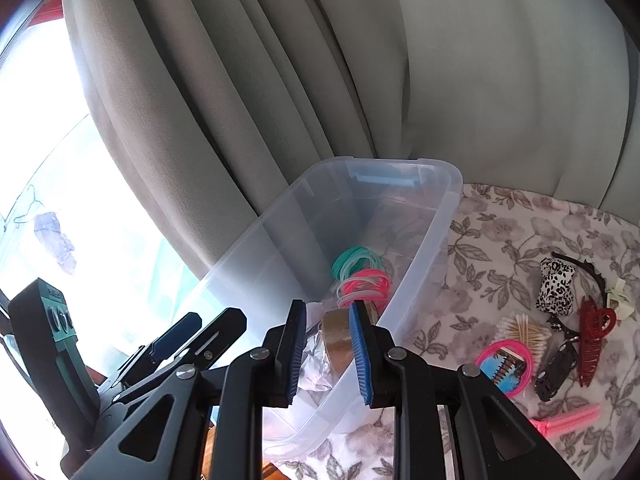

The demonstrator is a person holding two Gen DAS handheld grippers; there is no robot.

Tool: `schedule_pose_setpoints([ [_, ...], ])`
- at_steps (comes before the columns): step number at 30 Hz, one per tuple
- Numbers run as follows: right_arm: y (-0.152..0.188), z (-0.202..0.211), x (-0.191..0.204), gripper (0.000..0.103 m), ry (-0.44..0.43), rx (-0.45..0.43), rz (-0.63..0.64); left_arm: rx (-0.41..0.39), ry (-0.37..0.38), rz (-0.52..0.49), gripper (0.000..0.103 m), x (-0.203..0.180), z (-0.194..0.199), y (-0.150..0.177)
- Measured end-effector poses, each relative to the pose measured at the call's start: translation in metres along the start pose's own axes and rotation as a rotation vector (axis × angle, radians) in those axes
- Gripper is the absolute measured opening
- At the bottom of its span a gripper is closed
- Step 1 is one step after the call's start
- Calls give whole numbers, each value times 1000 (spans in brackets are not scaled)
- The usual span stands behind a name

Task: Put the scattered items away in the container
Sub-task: 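Open left tool releasing medicine box while right tool drops tape roll into box, then move both tools away from the box toward the items on the bed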

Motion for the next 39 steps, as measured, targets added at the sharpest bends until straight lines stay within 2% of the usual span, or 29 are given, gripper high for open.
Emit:
schedule_pose_setpoints([
  [9, 6, 34, 0, 25, -19, -19, -38, -22, 6, -56, 78, -14, 29, -10],
  [17, 8, 78, -9, 25, -25, -75, -90, -56, 31, -121, 78, -45, 60, -17],
  [19, 6, 92, -15, 29, -17, -98, -106, -71, 44, -140, 78, -57, 68, -19],
  [20, 6, 100, -19, 35, -11, -112, -116, -79, 54, -150, 78, -63, 72, -18],
  [22, 4, 114, -27, 37, -2, -140, -137, -93, 73, -169, 78, -76, 79, -18],
  [27, 2, 149, -60, 37, 40, -205, -196, -125, 135, -167, 78, -112, 96, -13],
  [31, 2, 178, -89, 42, 77, -258, -244, -182, 167, -162, 78, -138, 109, -11],
  [39, 17, 227, -161, 46, 194, -326, -360, -170, 269, -225, 78, -194, 106, 18],
])
Point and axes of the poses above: each gripper's, at about its wrist camera, not at the fingertips, and z roughly against the way its jaws point, x to its left, y to its underside, the point moved 8 cm from there along -z, roughly the way its jaws point, and after that the axes turned 14 degrees about -x, right-handed, at the moved point
